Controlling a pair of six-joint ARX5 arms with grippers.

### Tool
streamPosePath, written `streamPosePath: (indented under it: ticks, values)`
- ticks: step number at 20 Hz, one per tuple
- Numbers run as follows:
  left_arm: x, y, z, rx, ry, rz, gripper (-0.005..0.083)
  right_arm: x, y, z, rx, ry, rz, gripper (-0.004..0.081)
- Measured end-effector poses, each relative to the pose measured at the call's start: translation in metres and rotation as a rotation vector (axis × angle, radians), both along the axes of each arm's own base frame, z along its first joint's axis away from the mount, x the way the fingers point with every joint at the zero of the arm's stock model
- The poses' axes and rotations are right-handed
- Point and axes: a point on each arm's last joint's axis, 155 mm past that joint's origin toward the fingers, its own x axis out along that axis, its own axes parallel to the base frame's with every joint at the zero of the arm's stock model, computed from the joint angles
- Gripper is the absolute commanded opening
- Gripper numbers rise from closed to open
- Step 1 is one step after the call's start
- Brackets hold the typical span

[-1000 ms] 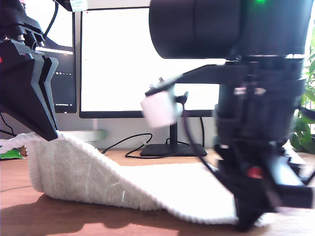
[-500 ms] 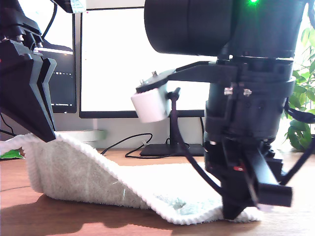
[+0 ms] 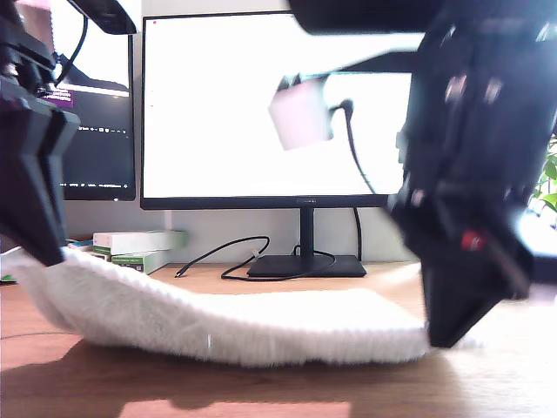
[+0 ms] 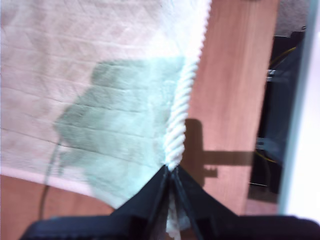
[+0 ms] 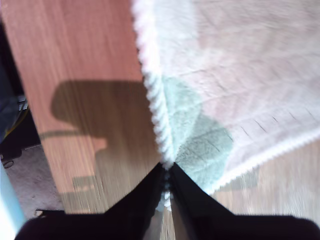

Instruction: Fold the tea towel to a neat square and place it to the right

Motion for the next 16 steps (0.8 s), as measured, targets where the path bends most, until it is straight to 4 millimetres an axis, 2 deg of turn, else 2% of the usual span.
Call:
streamPosePath:
  ticks: [7,16]
  values:
    - [-0.031,0.002,-0.006,0.035,0.102,-0.026,-0.0024,-0.027,-0.01,-0.006,-0.051,0.098,0.018,-0.0013]
    - [-0.077,0.002,-0.01,0.07,0.241,-0.102,-0.0024,-0.065,-0.02,0.004,-0.042,0.203,0.01,-0.0013]
